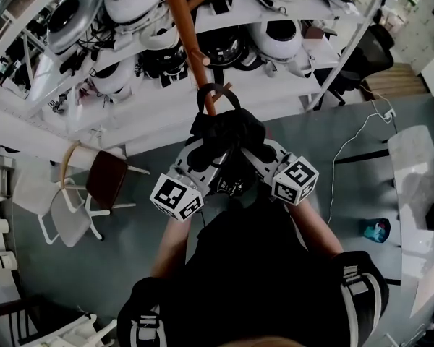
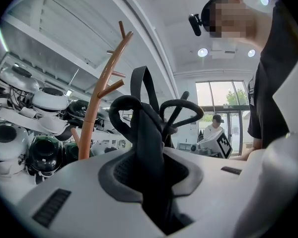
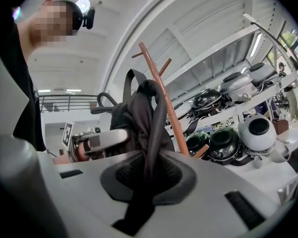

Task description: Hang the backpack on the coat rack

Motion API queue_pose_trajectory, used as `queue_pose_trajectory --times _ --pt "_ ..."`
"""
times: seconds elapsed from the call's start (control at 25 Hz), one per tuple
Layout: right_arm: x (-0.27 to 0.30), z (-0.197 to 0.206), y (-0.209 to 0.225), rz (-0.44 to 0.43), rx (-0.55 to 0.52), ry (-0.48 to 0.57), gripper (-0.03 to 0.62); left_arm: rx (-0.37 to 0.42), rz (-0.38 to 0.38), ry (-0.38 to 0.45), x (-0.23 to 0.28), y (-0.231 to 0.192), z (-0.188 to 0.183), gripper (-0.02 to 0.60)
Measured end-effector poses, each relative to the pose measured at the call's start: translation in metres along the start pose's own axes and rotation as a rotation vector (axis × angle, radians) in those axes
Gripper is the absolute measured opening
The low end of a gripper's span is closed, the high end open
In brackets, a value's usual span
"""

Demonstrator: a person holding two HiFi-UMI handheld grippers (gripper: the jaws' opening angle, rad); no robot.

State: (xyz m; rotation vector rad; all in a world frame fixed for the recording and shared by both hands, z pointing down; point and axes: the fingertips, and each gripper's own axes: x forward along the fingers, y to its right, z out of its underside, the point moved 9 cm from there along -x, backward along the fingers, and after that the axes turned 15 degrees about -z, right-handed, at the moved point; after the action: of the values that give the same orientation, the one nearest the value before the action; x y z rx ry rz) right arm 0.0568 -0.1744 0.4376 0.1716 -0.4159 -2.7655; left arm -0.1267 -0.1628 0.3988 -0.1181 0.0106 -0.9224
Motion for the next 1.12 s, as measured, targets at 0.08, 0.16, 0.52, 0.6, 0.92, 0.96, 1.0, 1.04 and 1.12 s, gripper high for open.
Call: queue_pose_trajectory --times 0.08,0.16,0.52,0.6,0.92,0.96,1.0,1.04,1.12 --pt "0.0 -0.002 0.006 -0.006 0.008 0.006 0.052 0.002 -0.002 0.005 0.006 -0.001 -0.003 0.104" --pt "0.002 -0.005 0.012 -0.018 0.018 0.008 0.052 0.003 -0.012 0.008 0.01 -0.003 -0.005 0.104" --pt "0.015 -0.017 0.031 -0.038 0.007 0.006 0.052 -0.002 -0.039 0.024 0.028 -0.018 -0.013 0.104" --pt "0.015 -0.02 0.035 -0.041 0.008 0.011 0.052 0.003 -0.037 0.027 0.032 -0.019 -0.016 0.104" --pt "0.024 -0.026 0.043 -0.046 0.0 0.003 0.052 -0.008 -0.039 0.032 0.043 -0.031 -0.019 0.103" --pt "0.025 -0.026 0.045 -0.047 -0.001 0.001 0.052 -0.011 -0.04 0.033 0.045 -0.033 -0.019 0.104" --pt "0.026 -0.027 0.046 -0.047 0.0 0.0 0.052 -0.012 -0.041 0.033 0.047 -0.034 -0.019 0.104" --pt "0.026 -0.027 0.048 -0.048 0.002 -0.001 0.052 -0.012 -0.041 0.033 0.049 -0.035 -0.019 0.103" --pt "0.028 -0.027 0.052 -0.047 0.008 -0.002 0.052 -0.013 -0.04 0.031 0.052 -0.037 -0.02 0.103"
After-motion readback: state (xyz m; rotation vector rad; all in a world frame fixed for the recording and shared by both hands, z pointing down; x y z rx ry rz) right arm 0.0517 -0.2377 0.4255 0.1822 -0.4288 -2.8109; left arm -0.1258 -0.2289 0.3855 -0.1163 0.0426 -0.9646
